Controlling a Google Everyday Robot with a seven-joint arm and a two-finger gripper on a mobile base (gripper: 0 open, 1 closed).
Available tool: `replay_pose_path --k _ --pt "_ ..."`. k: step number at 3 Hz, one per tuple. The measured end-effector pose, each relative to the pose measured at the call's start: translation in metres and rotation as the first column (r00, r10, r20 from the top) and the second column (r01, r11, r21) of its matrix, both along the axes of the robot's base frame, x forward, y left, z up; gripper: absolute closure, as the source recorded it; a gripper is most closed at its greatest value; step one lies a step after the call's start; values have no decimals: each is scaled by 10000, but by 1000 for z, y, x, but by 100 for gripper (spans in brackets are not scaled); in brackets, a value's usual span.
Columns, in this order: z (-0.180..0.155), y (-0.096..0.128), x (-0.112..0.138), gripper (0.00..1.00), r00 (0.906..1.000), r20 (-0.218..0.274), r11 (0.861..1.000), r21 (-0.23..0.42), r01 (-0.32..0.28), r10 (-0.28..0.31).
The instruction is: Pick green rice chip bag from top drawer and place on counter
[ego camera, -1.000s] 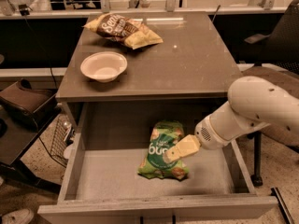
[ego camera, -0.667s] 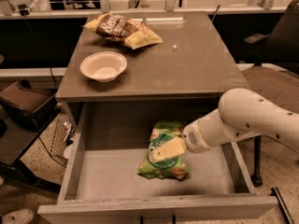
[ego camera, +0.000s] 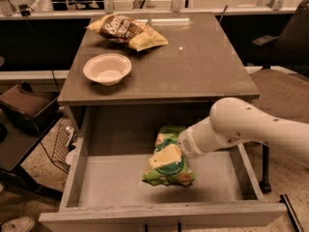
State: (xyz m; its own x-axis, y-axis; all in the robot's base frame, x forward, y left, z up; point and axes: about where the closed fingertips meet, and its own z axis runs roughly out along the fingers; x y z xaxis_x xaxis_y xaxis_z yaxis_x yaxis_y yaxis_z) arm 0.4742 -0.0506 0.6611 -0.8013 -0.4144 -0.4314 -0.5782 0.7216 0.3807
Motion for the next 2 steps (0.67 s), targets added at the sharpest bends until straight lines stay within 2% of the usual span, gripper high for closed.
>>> replay_pose_path --k 1,2 --pt "-22 21 23 0 9982 497 9994 -42 -329 331" --pt "-23 23 24 17 9980 529 9994 -36 -341 342"
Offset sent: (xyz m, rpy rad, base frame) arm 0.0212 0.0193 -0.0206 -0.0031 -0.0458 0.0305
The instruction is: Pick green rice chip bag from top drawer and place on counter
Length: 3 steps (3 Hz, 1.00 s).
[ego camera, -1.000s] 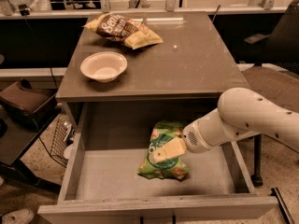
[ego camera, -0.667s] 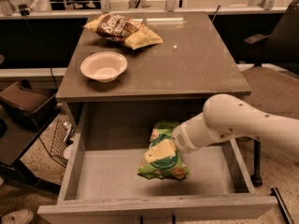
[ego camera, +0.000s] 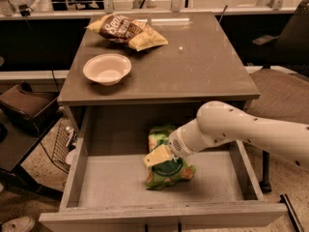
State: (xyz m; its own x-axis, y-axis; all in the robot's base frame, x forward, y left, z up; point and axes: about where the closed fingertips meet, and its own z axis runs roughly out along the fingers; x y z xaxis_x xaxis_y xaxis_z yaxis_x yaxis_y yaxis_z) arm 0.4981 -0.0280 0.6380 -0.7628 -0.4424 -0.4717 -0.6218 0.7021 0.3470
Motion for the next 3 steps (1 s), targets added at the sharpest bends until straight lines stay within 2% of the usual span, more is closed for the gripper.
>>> replay_pose_path --k 3 --pt "-1 3 -1 87 10000 -13 10000 -8 -70 70"
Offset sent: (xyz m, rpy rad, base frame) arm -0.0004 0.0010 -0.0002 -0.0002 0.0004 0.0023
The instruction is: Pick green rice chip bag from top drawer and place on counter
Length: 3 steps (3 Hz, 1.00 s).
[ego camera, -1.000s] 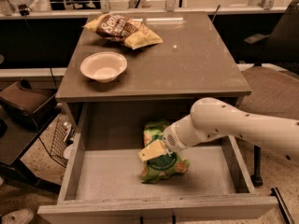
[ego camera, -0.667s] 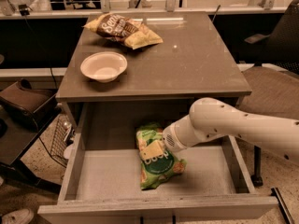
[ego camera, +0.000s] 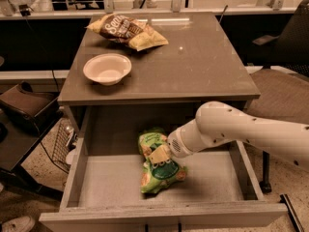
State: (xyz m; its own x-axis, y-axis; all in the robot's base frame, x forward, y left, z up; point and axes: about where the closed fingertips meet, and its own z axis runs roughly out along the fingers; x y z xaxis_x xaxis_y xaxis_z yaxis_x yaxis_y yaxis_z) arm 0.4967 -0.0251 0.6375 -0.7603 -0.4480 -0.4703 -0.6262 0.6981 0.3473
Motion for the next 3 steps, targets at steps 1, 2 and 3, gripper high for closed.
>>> replay_pose_path --k 1,2,3 --pt "2 3 1 100 10000 -5 10000 -46 -45 45" --pt "28 -12 1 100 9997 207 9998 -161 110 -107" --pt "109 -70 3 100 9932 740 9955 -220 918 -900"
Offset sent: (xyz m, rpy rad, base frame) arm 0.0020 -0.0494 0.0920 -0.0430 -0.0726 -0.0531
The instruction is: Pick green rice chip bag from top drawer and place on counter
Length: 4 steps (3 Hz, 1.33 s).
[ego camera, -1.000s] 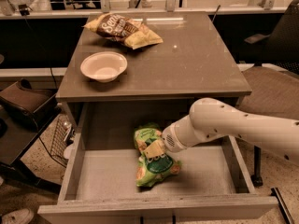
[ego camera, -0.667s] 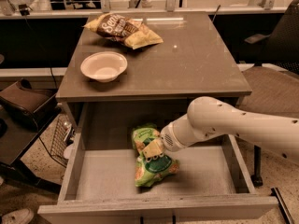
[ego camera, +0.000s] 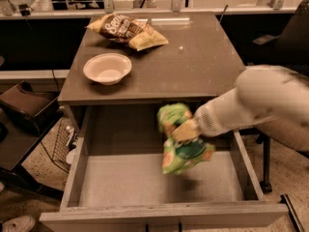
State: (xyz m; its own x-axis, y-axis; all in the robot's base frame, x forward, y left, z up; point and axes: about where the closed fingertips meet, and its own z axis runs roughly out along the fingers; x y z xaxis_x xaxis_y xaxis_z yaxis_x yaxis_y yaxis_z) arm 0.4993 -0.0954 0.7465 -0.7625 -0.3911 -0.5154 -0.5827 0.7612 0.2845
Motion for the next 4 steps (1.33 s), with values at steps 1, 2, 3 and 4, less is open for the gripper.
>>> replay_pose_path --k 1,2,3,4 --pt "62 -43 0 100 9977 313 9982 -22 606 -605" --pt "141 -82 0 100 9851 1045 9899 -231 1399 -1368" --pt "215 -91 19 100 9669 2103 9857 -550 1594 -1446" --pt "270 -78 56 100 9511 2854 9857 -822 1469 -1180"
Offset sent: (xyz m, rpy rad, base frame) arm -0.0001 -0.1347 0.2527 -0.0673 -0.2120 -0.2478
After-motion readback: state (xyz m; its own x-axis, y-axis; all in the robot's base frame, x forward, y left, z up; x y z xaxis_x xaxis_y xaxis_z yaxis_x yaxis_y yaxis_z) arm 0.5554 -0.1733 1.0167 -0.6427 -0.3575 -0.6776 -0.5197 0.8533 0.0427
